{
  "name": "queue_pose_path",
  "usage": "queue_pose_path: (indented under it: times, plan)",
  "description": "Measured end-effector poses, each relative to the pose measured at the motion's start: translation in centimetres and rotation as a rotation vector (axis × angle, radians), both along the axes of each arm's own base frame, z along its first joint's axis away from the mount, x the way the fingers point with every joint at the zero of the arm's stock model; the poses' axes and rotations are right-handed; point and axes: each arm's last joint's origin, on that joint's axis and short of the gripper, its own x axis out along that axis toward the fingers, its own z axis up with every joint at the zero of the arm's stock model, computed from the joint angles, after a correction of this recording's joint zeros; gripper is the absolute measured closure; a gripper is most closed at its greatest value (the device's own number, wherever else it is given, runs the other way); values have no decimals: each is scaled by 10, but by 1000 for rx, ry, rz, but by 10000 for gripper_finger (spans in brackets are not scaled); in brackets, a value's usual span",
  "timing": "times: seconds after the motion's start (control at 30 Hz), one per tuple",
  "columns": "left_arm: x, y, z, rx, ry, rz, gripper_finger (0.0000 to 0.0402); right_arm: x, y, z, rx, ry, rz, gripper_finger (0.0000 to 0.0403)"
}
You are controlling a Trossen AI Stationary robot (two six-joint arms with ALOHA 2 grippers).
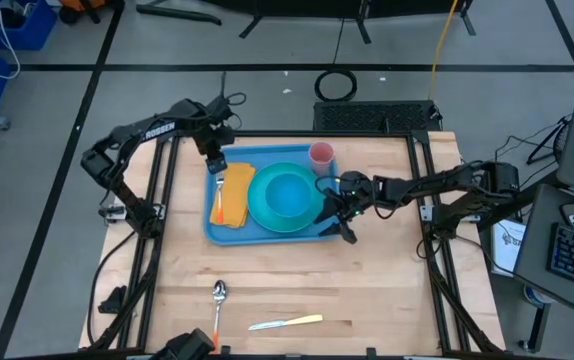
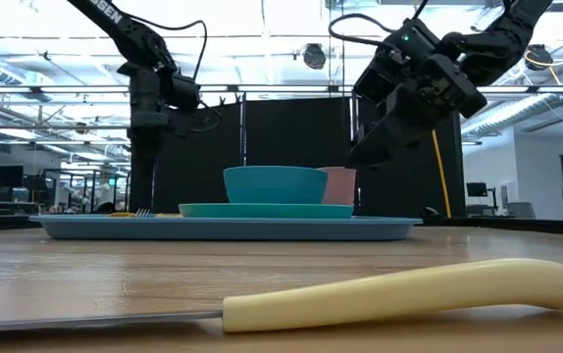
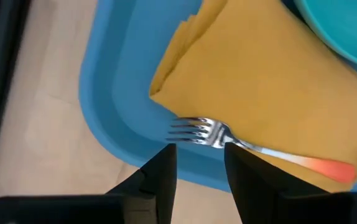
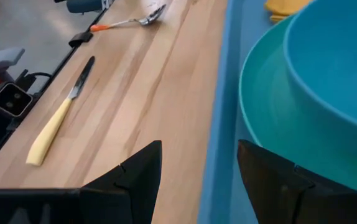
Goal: Set up tray
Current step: Adjust the orange fork on the yellow table napkin
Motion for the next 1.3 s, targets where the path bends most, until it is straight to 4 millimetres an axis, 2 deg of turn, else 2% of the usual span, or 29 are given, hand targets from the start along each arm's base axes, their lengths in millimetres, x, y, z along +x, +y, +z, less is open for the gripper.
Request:
queue_pose_path:
  times: [0.4,0.77,1.13,1.3]
  plan:
    - [-6,-7,-24,-24,16,-47,266,1,15,-1,12,3,45,204]
    - [-10,0,-32,21,1,-65,266,3,15,1,8,-24,43,204]
    - [-7,9,-62,-46,83,-70,266,3,15,2,-7,-36,53,204]
    - [-7,10,-65,-49,99,-77,266,3,15,2,-14,-41,58,204]
